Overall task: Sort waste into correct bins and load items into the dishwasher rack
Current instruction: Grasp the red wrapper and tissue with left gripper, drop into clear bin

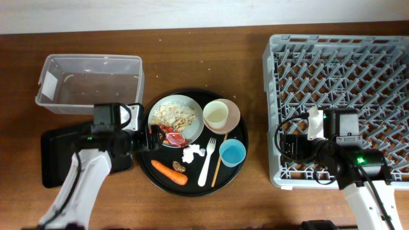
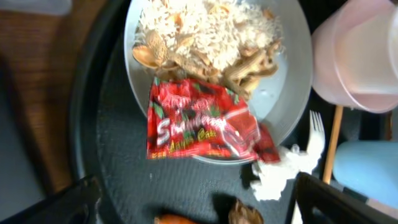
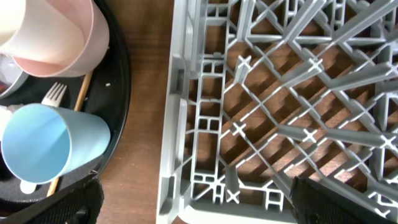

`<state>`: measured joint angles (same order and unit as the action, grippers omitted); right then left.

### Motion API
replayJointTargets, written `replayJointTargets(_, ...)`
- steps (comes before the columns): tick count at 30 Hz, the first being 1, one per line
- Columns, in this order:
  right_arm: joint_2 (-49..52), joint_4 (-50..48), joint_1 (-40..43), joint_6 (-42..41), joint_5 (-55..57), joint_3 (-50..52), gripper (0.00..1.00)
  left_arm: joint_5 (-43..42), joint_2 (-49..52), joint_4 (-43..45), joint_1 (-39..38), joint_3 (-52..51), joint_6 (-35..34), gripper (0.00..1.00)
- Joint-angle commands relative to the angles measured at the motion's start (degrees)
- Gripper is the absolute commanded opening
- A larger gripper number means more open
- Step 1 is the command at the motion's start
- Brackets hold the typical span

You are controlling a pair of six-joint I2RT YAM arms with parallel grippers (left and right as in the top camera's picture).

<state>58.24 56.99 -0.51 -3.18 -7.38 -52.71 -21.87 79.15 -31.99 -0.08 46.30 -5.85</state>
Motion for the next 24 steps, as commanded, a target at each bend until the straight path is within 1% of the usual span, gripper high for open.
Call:
replayJointTargets(1, 0.04, -0.22, 0.17, -0.28, 0.74, -1.25, 0.99, -1.55, 7.56, 2.6, 0.24, 0.35, -1.88, 0.94)
replayJointTargets(2, 0.07, -0.22, 0.17, -0.28, 0.74, -1.25, 0.99, -1.53, 9.2, 3.72, 0.24, 0.35, -1.88, 0.82)
replayJointTargets(3, 0.07, -0.22, 0.17, -0.28, 0.74, -1.25, 0.99, -1.51, 10.6, 5.18, 0.24, 0.35, -1.88, 0.66)
replayJointTargets(4, 0.07, -0.22, 0.17, -0.28, 0.74, -1.25, 0.99, -1.53, 10.86, 5.86, 0.24, 0.35, -1.88, 0.59)
replayJointTargets(5, 0.07, -0.24, 0.17, -0.28, 0.74, -1.25, 0.99, -1.64, 10.84, 6.34, 0.24, 0.35, -1.88, 0.36)
replayJointTargets(6, 0.07, -0.24, 0.17, -0.28, 0.74, -1.25, 0.99, -3.39, 10.84, 7.34, 0.24, 0.35, -1.88, 0.19)
replayJointTargets(7, 0.07, -0.28, 0.17, -0.28, 0.74, -1.25, 0.99, -4.28, 10.84, 8.02, 0.24, 0.37, -1.88, 0.05)
replayJointTargets(8, 0.07, -0.31, 0.17, -0.28, 0.74, -1.25, 0.99, -4.96, 10.84, 9.31, 0.24, 0.37, -1.92, 0.01)
replayJointTargets(11, 0.07, -0.35, 0.17, -0.28, 0.74, -1.25, 0.99, -4.94, 10.36, 8.94, 0.26, 0.72, -1.88, 0.01)
replayJointTargets(13, 0.07, -0.35, 0.17, -0.28, 0.74, -1.25, 0.99, -4.9, 7.45, 6.21, 0.26, 3.02, -1.86, 0.0)
replayJointTargets(14, 0.07, -0.39, 0.17, -0.28, 0.74, -1.25, 0.99, -4.04, 4.35, 4.9, 0.26, 5.31, -1.84, 0.0)
replayJointTargets(15, 0.07, -0.37, 0.17, -0.28, 0.74, -1.25, 0.99, -2.01, 1.88, 4.35, 0.26, 7.21, -1.84, 0.0)
replayJointTargets(16, 0.07, -0.37, 0.17, -0.28, 0.74, -1.25, 0.99, 3.93, -1.55, 4.31, 0.26, 10.36, -1.84, 0.01)
replayJointTargets(18, 0.07, -0.37, 0.17, -0.28, 0.74, -1.25, 0.99, 11.63, -4.09, 4.48, 0.44, 14.29, -1.84, 0.01)
replayJointTargets(19, 0.07, -0.37, 0.17, -0.28, 0.76, -1.25, 0.99, 15.45, -4.28, 5.33, 0.74, 15.96, -1.81, 0.01)
replayJointTargets(21, 0.07, -0.31, 0.17, -0.28, 0.74, -1.25, 0.99, 23.65, -4.11, 10.45, 2.62, 16.44, -1.86, 0.0)
replayJointTargets(22, 0.07, -0.28, 0.17, -0.28, 0.74, -1.25, 0.99, 24.7, -3.28, 13.35, 4.7, 16.44, -1.84, 0.0)
replayJointTargets(24, 0.07, -0.26, 0.17, -0.28, 0.74, -1.25, 0.99, 24.68, 0.2, 15.5, 7.89, 16.44, -1.86, 0.01)
